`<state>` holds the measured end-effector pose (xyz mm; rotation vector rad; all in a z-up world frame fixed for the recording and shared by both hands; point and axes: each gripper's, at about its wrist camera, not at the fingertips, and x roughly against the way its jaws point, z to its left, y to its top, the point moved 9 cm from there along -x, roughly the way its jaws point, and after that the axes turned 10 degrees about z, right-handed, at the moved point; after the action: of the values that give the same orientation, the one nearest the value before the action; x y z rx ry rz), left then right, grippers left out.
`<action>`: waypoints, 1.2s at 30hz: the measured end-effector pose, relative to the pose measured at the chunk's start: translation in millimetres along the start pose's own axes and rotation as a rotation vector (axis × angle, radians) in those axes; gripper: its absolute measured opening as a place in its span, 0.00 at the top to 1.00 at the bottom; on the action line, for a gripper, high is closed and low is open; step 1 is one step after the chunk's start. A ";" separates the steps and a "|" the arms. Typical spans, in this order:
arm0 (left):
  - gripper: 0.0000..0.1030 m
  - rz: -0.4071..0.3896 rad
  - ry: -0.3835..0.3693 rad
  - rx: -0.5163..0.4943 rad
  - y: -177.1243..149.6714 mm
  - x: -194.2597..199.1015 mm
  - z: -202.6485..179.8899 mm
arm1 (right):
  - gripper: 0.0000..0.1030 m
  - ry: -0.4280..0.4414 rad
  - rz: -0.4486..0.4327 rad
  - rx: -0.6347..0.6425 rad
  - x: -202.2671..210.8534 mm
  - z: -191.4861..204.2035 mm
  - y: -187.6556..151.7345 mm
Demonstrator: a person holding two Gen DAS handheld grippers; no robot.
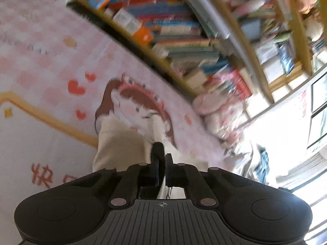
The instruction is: Fold clothes
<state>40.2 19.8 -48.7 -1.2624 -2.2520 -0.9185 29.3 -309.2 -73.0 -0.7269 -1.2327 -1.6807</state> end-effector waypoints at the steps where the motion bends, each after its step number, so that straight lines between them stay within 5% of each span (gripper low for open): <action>1: 0.96 0.016 0.029 0.024 0.7 -4.3 9.8 | 0.89 0.003 0.001 0.002 -0.7 0.7 0.0; 5: 0.91 0.044 0.048 0.082 5.4 -15.6 28.3 | 0.89 -0.005 0.006 0.015 -0.9 4.2 0.8; 9: 0.49 -0.023 0.016 0.099 18.4 -7.5 27.0 | 0.88 -0.023 -0.014 0.003 8.8 5.6 1.1; 13: 0.55 -0.018 0.017 0.135 24.1 -13.0 36.5 | 0.86 0.008 -0.073 -0.043 24.1 10.4 6.8; 14: 0.63 -0.017 0.009 0.133 24.6 -13.2 34.2 | 0.86 0.020 -0.079 -0.048 25.6 12.7 8.4; 15: 0.94 -0.017 0.001 0.124 25.1 -12.4 30.0 | 0.86 0.032 -0.076 -0.048 25.0 15.7 9.7; 16: 0.97 -0.017 -0.007 0.116 25.6 -11.6 25.7 | 0.86 0.035 -0.069 -0.041 22.7 19.0 10.5; 20: 0.97 -0.075 -0.012 -0.086 30.3 3.9 -10.8 | 0.86 -0.034 -0.012 0.014 4.5 24.2 5.8; 26: 0.96 -0.004 0.023 0.113 39.4 -27.7 41.5 | 0.86 -0.066 -0.006 0.116 -5.7 28.2 2.6; 36: 0.63 -0.002 0.143 0.080 32.6 -10.4 43.3 | 0.78 -0.046 -0.004 0.044 -2.5 19.8 1.3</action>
<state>72.5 56.6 -74.2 -1.1235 -2.1571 -0.8807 30.5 -289.8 -68.0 -0.7407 -1.2998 -1.6429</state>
